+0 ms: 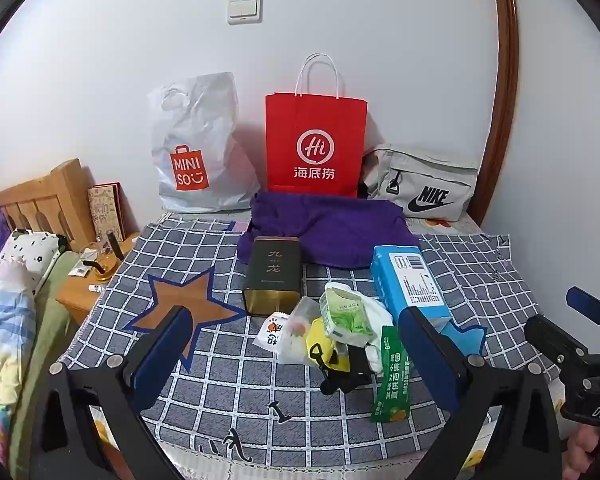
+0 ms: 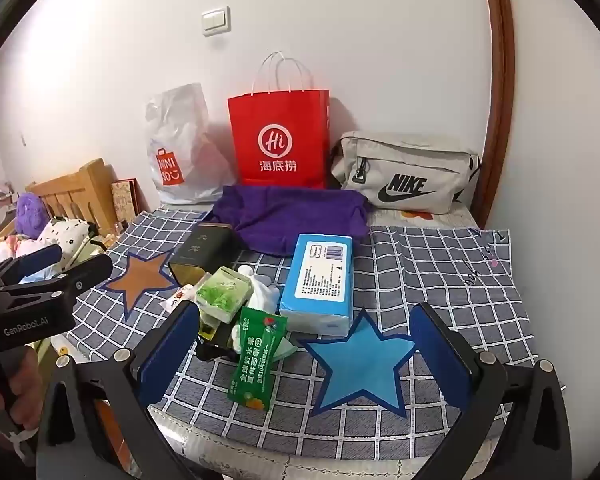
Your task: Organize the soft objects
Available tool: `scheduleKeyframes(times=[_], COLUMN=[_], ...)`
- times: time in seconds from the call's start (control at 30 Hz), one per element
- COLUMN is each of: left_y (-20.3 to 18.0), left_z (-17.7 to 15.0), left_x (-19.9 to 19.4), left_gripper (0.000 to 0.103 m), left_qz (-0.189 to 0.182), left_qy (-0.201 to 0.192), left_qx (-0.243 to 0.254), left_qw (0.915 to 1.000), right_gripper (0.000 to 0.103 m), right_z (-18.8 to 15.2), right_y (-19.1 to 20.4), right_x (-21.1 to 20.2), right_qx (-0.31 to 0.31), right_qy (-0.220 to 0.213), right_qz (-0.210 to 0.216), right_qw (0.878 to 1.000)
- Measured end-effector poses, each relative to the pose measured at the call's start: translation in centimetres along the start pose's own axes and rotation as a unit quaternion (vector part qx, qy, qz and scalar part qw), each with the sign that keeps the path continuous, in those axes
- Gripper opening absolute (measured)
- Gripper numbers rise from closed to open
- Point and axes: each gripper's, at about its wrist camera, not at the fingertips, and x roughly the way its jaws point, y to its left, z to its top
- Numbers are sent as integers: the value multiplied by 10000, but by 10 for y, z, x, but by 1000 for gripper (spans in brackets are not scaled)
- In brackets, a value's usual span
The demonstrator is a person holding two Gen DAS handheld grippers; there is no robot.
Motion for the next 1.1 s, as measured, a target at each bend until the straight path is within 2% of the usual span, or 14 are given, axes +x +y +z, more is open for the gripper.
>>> scheduleKeyframes(times=[0.13,0.43,1.1], left_y=[3,-5,5], left_z=[0,-3,1], left_x=[-3,-3,-3], left_gripper=[103,103,103], left_qz=[-67,-5,-33], left_qy=[-52,-55,-43], left_qx=[-154,-84,-175], left_qw=[9998,9999,9998], right_gripper=[103,103,103], right_z=[1,4,1], right_y=[0,3,1], right_x=[-5,-9,-8], right_qx=[-6,-7,41], right_qy=[-34,-65,-93], right_qz=[-3,17,39], right_qw=[10000,10000,9999])
